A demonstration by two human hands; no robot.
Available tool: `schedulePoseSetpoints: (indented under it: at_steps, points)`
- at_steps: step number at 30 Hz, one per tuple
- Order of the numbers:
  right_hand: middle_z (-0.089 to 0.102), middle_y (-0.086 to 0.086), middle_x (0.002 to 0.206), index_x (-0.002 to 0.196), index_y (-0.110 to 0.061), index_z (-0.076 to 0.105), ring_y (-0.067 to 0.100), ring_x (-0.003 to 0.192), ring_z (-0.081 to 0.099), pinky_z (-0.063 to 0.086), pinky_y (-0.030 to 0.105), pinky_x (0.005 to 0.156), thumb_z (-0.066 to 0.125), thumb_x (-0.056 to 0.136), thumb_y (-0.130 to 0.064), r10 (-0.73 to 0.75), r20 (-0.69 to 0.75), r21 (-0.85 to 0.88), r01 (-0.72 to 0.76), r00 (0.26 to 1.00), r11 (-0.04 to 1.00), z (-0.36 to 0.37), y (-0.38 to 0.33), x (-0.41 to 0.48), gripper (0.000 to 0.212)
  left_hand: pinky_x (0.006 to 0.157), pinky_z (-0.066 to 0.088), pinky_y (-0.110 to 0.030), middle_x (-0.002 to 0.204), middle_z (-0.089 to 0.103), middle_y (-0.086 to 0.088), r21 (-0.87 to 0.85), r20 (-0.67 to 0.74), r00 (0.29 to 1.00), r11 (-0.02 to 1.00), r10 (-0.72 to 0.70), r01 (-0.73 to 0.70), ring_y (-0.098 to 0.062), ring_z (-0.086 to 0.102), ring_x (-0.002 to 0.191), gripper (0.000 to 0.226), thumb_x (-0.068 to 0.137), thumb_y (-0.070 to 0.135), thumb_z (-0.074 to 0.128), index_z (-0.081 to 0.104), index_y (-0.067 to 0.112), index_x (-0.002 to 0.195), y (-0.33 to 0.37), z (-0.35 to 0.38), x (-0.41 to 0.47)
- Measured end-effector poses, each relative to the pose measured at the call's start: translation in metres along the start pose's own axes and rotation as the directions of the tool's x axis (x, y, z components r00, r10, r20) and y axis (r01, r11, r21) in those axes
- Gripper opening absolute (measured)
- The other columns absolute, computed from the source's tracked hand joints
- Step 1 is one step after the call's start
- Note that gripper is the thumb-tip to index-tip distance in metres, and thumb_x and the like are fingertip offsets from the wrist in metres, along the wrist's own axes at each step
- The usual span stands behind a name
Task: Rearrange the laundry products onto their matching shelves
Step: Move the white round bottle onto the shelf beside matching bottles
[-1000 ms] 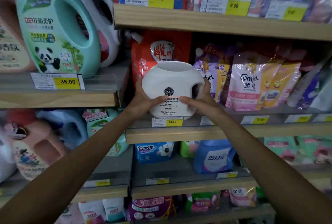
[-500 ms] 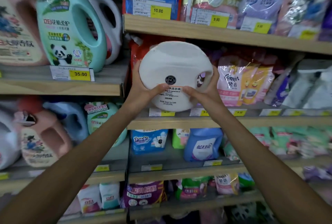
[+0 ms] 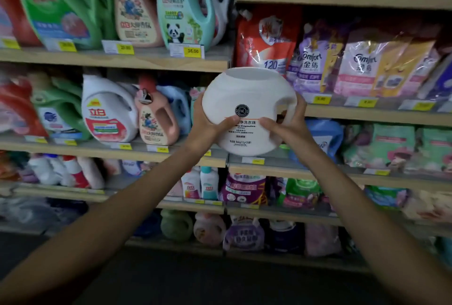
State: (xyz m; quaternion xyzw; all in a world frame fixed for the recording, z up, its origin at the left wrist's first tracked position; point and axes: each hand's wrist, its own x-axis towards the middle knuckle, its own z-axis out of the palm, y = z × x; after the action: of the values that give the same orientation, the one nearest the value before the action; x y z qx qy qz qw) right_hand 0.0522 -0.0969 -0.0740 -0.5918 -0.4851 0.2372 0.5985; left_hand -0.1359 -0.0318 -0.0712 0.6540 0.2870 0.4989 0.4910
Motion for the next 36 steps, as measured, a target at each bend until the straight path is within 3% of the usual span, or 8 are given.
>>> schedulePoseSetpoints:
  at_steps: [4,6,13,17,19,22,29,36]
  points:
    - [0.030,0.003,0.151,0.148,-0.027,0.012,0.024,0.136,0.036,0.039,0.050,0.110,0.079,0.074,-0.028,0.029,0.088,0.005,-0.029,0.996,1.000,0.051,0.001,-0.019,0.100,0.088,0.056,-0.040,0.124,0.055,0.002,0.025,-0.038,0.996,0.996,-0.080,0.081,-0.011,0.058,0.114,0.075,0.062,0.037,0.080,0.036,0.033,0.123,-0.001,-0.055,-0.035]
    - [0.031,0.002,0.150,0.147,-0.026,0.013,0.022,0.135,0.037,0.039,0.048,0.110,0.079,0.075,-0.027,0.034,0.147,0.014,-0.036,0.989,0.999,0.082,0.000,-0.025,0.098,0.087,0.056,-0.045,0.127,0.056,-0.004,0.009,-0.066,0.993,0.995,-0.102,0.103,-0.018,0.059,0.115,0.085,0.061,0.037,0.079,0.034,0.024,0.132,-0.003,-0.086,-0.049]
    - [0.032,0.003,0.148,0.147,-0.027,0.013,0.019,0.131,0.040,0.040,0.033,0.103,0.079,0.075,-0.026,0.042,0.307,-0.006,-0.042,0.951,0.999,0.222,-0.012,-0.025,0.097,0.088,0.056,-0.046,0.130,0.057,-0.007,0.002,-0.250,0.953,0.985,-0.168,0.174,-0.020,0.059,0.117,0.094,0.058,0.041,0.080,0.034,0.019,0.137,-0.028,-0.215,-0.068]
    - [0.031,-0.002,0.147,0.146,-0.022,0.016,0.013,0.128,0.040,0.039,0.022,0.100,0.079,0.075,-0.023,0.009,0.374,0.013,-0.015,0.927,1.000,0.326,-0.023,-0.019,0.095,0.080,0.056,-0.029,0.118,0.055,0.008,0.009,-0.353,0.922,0.985,-0.160,0.175,-0.005,0.058,0.104,0.065,0.073,0.025,0.078,0.036,0.033,0.121,-0.039,-0.310,-0.071]
    - [0.031,0.003,0.149,0.146,-0.021,0.016,0.019,0.132,0.039,0.038,0.031,0.106,0.080,0.075,-0.025,0.001,0.414,0.018,-0.009,0.910,1.000,0.380,-0.029,-0.017,0.096,0.082,0.054,-0.032,0.117,0.053,0.009,0.013,-0.384,0.908,0.982,-0.167,0.186,-0.006,0.056,0.104,0.062,0.078,0.021,0.076,0.033,0.035,0.121,-0.040,-0.362,-0.071]
    - [0.033,0.005,0.149,0.146,-0.024,0.014,0.021,0.132,0.039,0.037,0.040,0.110,0.081,0.070,-0.031,0.011,0.460,0.055,-0.041,0.888,0.998,0.455,-0.041,-0.016,0.101,0.089,0.054,-0.041,0.131,0.051,-0.001,0.016,-0.412,0.894,0.979,-0.178,0.203,-0.018,0.055,0.117,0.087,0.062,0.038,0.079,0.029,0.028,0.132,-0.039,-0.433,-0.071]
    - [0.033,0.004,0.146,0.143,-0.022,0.019,0.020,0.131,0.041,0.044,0.021,0.088,0.081,0.073,-0.024,0.015,0.486,0.127,-0.087,0.874,0.988,0.589,-0.053,-0.009,0.093,0.090,0.054,-0.047,0.129,0.051,-0.002,0.039,-0.433,0.882,0.974,-0.187,0.225,-0.017,0.056,0.113,0.083,0.063,0.033,0.079,0.030,0.032,0.130,-0.041,-0.560,-0.056]
    - [0.033,0.004,0.149,0.147,-0.024,0.015,0.018,0.134,0.037,0.035,0.038,0.113,0.083,0.069,-0.029,0.034,0.566,0.125,-0.126,0.823,0.984,0.705,-0.045,0.017,0.104,0.091,0.054,-0.048,0.131,0.051,-0.002,-0.001,-0.508,0.827,0.961,-0.239,0.277,-0.021,0.055,0.117,0.088,0.062,0.035,0.076,0.029,0.032,0.137,-0.079,-0.665,-0.036]
